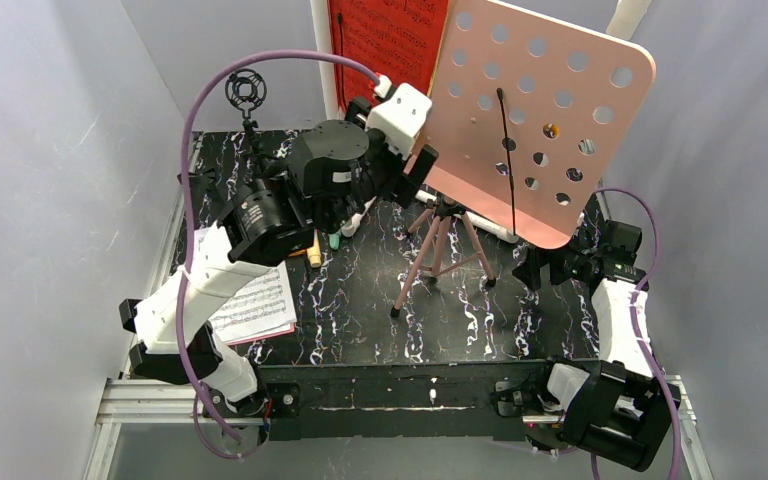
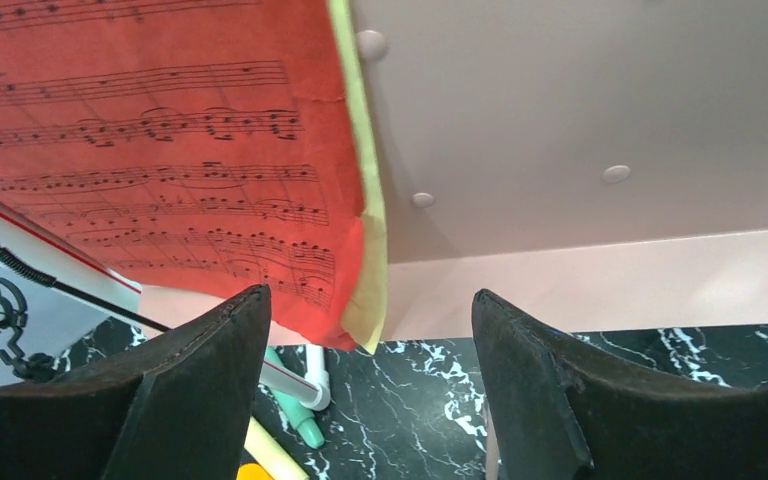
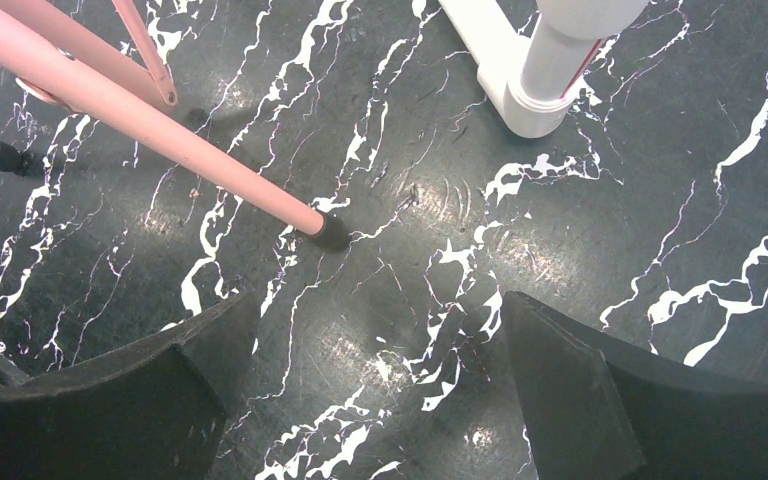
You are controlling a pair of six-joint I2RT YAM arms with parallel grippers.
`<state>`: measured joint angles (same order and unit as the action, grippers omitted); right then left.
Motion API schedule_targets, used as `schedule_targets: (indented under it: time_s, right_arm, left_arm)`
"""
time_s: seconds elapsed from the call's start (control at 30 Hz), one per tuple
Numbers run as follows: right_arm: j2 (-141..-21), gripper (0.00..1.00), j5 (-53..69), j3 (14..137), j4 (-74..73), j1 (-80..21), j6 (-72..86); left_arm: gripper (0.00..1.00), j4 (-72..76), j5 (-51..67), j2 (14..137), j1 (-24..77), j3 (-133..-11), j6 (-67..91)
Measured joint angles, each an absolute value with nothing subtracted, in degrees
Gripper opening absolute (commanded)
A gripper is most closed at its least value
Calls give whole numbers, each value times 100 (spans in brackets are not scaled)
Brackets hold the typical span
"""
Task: Pack up the instrument practice props
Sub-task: Pick up the sheet music from the music stand.
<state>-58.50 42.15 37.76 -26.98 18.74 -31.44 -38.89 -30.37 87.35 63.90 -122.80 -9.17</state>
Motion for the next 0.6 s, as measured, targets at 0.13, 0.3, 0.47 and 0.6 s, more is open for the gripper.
schedule_targets:
  time_s: [0.13, 0.3, 0.47, 0.6]
  right_arm:
    - [-5850, 100, 4215, 3776, -2696, 1874, -3144]
    - [-5850, 100, 4215, 3774, -2694, 1874, -3144]
    - [-5850, 100, 4215, 3774, -2694, 1874, -3146]
    - [-5850, 100, 4215, 3774, -2694, 1874, -3146]
  left_arm:
    - [60, -4158, -2742, 8733, 6160, -12512, -504]
    - [56, -4482, -2482, 8726, 5813, -12687, -38]
    - [55, -4703, -2394, 8742, 5712, -12713, 97]
    - [53, -4746, -2329, 8796, 5712, -12790, 108]
